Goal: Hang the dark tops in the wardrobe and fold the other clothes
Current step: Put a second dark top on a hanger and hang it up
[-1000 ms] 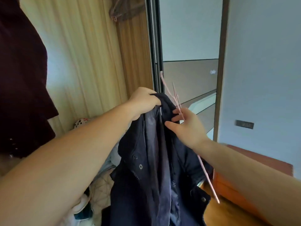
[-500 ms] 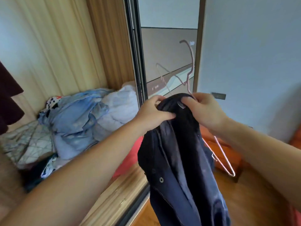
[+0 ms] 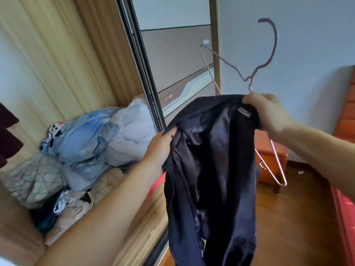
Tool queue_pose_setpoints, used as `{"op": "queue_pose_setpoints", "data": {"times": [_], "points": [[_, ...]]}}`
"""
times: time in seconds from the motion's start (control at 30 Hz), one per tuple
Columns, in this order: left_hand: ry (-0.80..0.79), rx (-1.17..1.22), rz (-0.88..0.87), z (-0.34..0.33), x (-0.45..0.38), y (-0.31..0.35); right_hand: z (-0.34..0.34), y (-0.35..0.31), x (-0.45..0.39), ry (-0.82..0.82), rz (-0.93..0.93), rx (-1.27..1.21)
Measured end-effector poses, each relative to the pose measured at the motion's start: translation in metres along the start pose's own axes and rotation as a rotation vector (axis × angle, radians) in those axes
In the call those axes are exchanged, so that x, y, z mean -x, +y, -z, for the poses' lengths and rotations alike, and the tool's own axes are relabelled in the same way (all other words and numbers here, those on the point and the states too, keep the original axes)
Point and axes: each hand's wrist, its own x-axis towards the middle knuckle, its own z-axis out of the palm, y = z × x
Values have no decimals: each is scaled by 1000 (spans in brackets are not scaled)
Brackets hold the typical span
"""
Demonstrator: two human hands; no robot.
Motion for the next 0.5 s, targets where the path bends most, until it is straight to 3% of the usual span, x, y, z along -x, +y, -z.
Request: {"op": "queue_pose_setpoints", "data": {"times": [0.1, 0.2, 0.4, 0.5], "points": [[-70, 191, -33, -5, -10, 38, -4, 46, 22, -26, -6, -26], [-112, 45, 105, -25, -6, 52, -14, 75, 42, 27, 33, 18], [-93, -168, 238, -29, 0, 40, 9, 102, 81, -39, 113, 119], [-107, -242, 260, -33, 0, 36, 5, 110, 80, -51, -41, 44]]}}
